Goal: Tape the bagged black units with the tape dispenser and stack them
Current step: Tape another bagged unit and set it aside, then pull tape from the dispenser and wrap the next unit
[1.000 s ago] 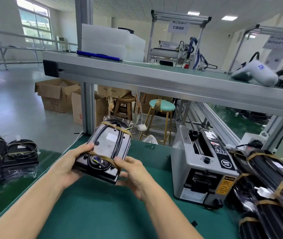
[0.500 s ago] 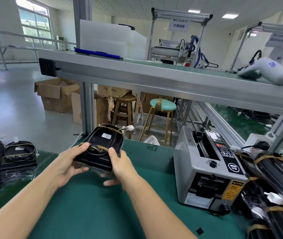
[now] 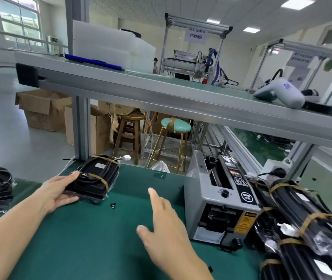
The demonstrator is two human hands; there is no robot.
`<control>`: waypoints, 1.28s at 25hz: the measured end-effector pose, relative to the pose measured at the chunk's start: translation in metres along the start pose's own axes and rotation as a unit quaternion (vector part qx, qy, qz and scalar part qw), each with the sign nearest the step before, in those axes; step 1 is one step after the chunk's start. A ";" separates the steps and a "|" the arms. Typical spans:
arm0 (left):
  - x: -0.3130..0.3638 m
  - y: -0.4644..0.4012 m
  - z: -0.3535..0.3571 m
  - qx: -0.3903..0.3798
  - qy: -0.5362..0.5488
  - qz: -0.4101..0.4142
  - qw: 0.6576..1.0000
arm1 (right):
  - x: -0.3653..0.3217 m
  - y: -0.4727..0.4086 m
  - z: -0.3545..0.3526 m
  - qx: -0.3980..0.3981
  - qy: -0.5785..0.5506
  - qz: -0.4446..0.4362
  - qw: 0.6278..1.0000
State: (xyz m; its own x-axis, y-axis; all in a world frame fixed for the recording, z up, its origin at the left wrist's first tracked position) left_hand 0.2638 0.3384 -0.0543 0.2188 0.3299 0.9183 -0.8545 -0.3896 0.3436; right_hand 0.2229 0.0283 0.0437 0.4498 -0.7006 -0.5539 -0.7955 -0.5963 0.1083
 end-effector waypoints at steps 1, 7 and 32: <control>0.000 0.000 0.002 0.017 -0.011 0.004 1.000 | 0.000 0.002 -0.006 0.007 0.025 -0.001 1.000; 0.014 0.013 -0.009 0.227 -0.294 0.031 0.928 | -0.011 0.025 -0.037 0.044 0.101 -0.002 0.994; -0.053 0.239 0.247 -0.163 -0.182 0.206 0.947 | 0.182 0.160 -0.199 0.212 0.221 0.311 0.900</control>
State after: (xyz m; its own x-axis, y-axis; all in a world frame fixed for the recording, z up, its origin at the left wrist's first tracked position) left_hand 0.1641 0.0155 0.0275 -0.0678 -0.1348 0.9885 -0.9900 -0.1139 -0.0834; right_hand 0.2579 -0.2729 0.1243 -0.0931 -0.9904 -0.1025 -0.9904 0.1027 -0.0923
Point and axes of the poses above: each hand's wrist, its own y-axis away from the middle knuckle, its own z-axis out of the palm, x = y × z, the point moved 8 cm from there along -y, towards the middle knuckle, and after that the axes turned 11 degrees about -x, right-handed, at the moved point
